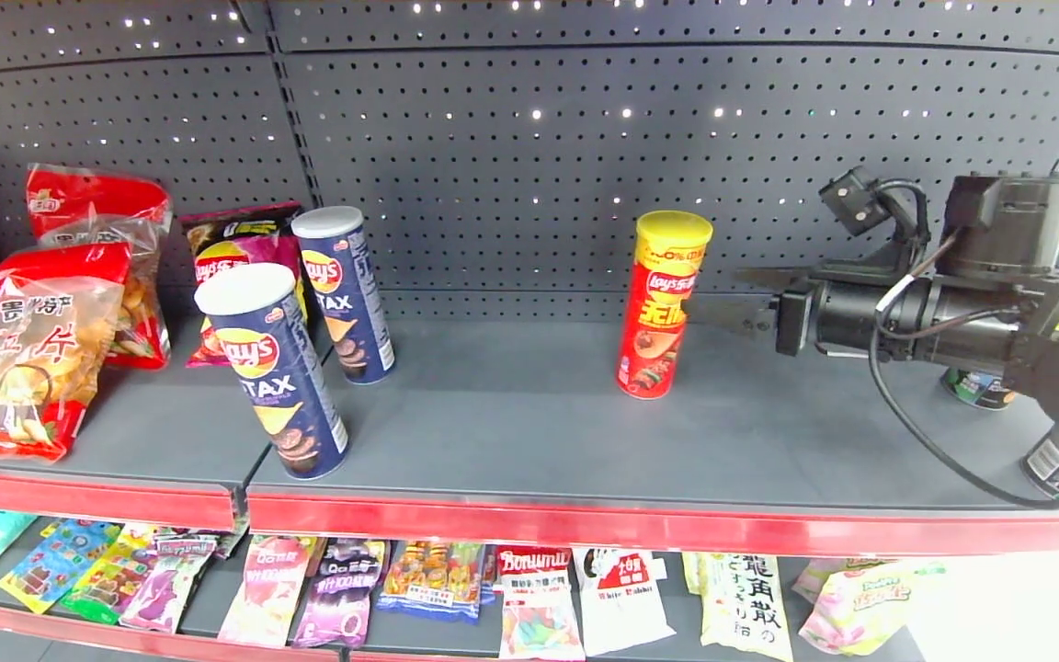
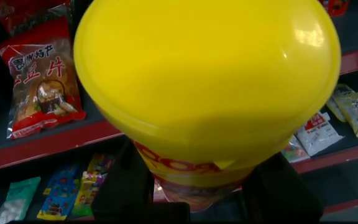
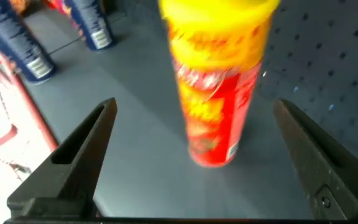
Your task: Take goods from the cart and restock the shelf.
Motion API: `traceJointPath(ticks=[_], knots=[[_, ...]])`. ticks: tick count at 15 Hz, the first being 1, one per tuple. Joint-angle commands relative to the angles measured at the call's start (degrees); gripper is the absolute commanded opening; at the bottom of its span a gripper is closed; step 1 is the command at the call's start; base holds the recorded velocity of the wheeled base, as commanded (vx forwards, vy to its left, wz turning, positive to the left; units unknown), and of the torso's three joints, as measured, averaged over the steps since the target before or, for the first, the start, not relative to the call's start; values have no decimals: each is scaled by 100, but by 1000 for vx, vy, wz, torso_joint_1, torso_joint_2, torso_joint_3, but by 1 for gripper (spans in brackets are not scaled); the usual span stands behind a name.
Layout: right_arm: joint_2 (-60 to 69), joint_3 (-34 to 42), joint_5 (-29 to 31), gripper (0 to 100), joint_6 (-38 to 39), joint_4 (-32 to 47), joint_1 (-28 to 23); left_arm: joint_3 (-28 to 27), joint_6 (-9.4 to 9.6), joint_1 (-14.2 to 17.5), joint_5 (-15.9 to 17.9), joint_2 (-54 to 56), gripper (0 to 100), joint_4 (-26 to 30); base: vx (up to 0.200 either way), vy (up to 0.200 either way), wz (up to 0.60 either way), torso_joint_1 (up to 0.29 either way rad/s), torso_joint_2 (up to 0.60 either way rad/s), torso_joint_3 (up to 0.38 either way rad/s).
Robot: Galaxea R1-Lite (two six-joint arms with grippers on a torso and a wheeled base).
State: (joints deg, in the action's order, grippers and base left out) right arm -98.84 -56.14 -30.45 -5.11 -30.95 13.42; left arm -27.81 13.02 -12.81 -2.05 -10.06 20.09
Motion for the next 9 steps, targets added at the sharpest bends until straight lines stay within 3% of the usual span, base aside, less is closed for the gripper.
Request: traceJointPath(ticks=[1, 9], knots=[[-355, -275, -110, 100, -17, 1, -103, 3, -1, -2, -15, -67, 0, 4, 0, 0, 0, 0, 0, 0], [-926, -758, -479, 100, -289, 1, -340, 91, -1, -2, -24, -110, 0, 4, 0, 0, 0, 0, 0, 0]])
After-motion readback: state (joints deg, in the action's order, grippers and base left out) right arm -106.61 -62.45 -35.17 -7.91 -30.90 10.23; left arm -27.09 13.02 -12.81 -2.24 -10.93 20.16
